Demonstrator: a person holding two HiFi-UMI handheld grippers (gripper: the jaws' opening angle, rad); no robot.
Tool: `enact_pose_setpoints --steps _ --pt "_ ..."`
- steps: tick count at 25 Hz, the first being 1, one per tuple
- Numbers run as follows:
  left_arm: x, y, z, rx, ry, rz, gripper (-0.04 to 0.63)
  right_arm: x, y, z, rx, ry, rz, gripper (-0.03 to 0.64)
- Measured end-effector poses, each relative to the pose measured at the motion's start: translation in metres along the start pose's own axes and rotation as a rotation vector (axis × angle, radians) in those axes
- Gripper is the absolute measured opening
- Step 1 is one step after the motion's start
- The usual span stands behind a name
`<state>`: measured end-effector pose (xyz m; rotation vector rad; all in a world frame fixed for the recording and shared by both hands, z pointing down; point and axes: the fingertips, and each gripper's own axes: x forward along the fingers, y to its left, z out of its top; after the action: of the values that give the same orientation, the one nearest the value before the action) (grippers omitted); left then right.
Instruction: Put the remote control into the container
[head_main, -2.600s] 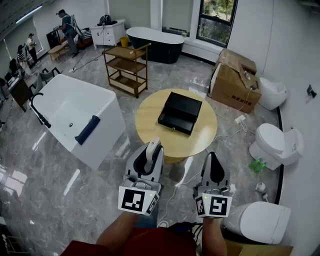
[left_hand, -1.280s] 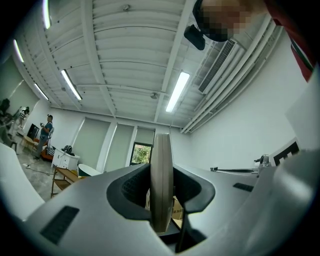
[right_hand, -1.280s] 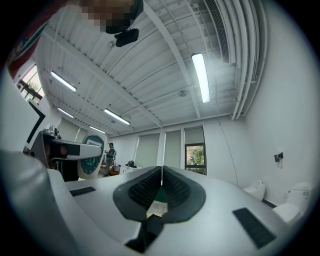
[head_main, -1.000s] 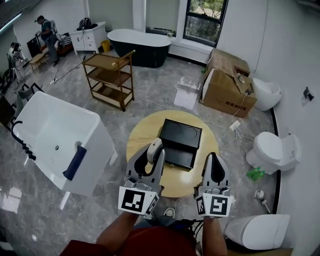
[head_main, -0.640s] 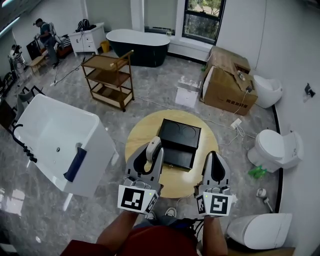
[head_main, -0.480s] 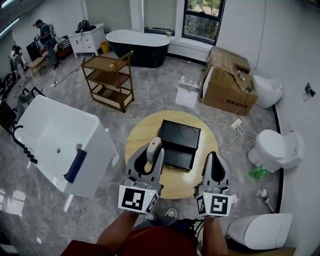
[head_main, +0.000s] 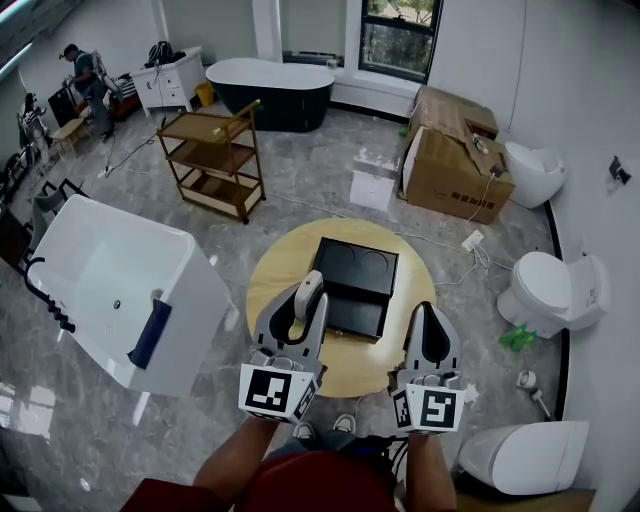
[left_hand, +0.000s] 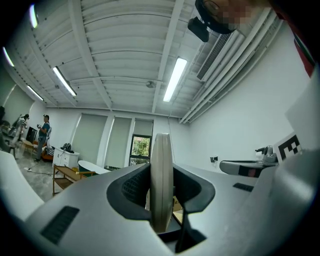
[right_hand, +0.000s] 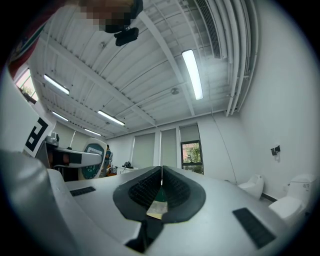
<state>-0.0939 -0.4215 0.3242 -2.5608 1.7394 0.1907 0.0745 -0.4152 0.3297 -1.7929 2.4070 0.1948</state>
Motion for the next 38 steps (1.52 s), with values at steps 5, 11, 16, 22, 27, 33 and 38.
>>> enact_pose_setpoints --steps 5,11,16,22,27,33,38 --pt "0.012 -0.001 -0.015 -0.002 0.040 -0.003 0.121 0.000 -0.007 -0.005 0.001 0.011 -0.009 0.023" --pt "0.024 -0.003 -0.041 -0.002 0.100 -0.014 0.120 -0.001 -0.016 -0.010 0.003 0.019 -0.027 0.023" --pt "0.038 -0.001 -0.074 -0.007 0.168 -0.013 0.120 -0.005 -0.026 -0.016 0.004 0.028 -0.048 0.025" --pt "0.047 0.001 -0.113 -0.002 0.240 -0.016 0.120 -0.010 -0.031 -0.025 0.012 0.042 -0.067 0.023" --pt "0.060 -0.002 -0.138 0.005 0.287 -0.026 0.120 -0.013 -0.037 -0.026 0.001 0.050 -0.071 0.023" --pt "0.073 -0.013 -0.164 0.006 0.332 -0.051 0.120 -0.018 -0.040 -0.030 -0.005 0.068 -0.072 0.023" --pt "0.082 -0.020 -0.190 -0.009 0.372 -0.065 0.120 -0.023 -0.043 -0.035 -0.014 0.084 -0.079 0.023"
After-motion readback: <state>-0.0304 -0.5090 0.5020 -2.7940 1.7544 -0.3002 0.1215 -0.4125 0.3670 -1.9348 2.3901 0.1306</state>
